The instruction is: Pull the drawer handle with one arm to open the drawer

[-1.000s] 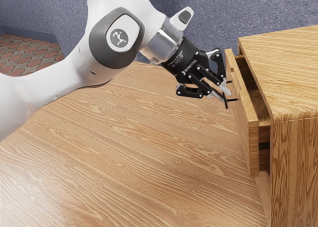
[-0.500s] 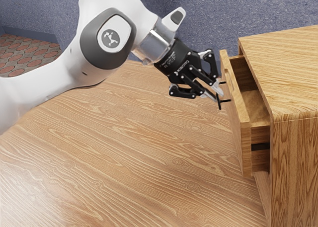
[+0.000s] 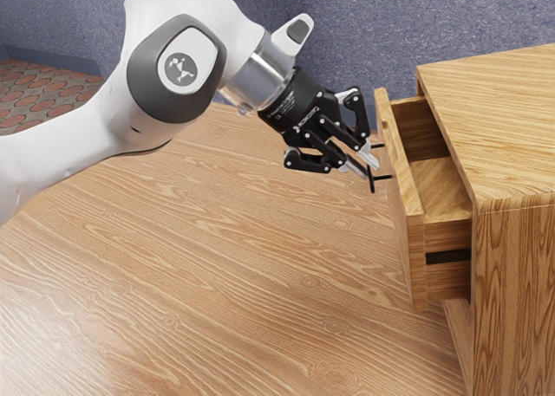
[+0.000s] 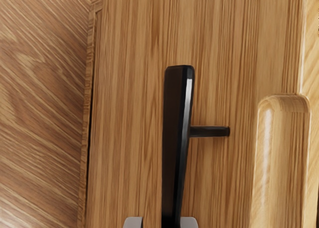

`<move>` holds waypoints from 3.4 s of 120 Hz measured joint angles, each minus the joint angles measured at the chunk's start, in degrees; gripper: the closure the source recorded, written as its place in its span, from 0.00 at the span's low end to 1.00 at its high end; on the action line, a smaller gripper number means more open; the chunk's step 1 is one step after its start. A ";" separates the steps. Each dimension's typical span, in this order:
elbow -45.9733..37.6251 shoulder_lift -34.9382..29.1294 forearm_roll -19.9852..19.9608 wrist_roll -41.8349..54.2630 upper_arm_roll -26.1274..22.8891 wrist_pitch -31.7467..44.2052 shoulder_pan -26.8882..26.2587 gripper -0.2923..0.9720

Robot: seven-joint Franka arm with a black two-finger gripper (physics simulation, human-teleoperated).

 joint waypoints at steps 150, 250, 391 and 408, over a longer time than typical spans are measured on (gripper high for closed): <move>-6.07 -5.98 1.90 0.07 3.09 0.06 -0.63 0.78; -10.34 -10.16 2.97 0.07 2.95 -0.49 1.91 0.78; -15.25 -15.05 5.33 0.07 4.64 -0.50 2.05 0.78; -15.81 -15.74 5.35 0.08 4.65 -0.57 2.05 0.78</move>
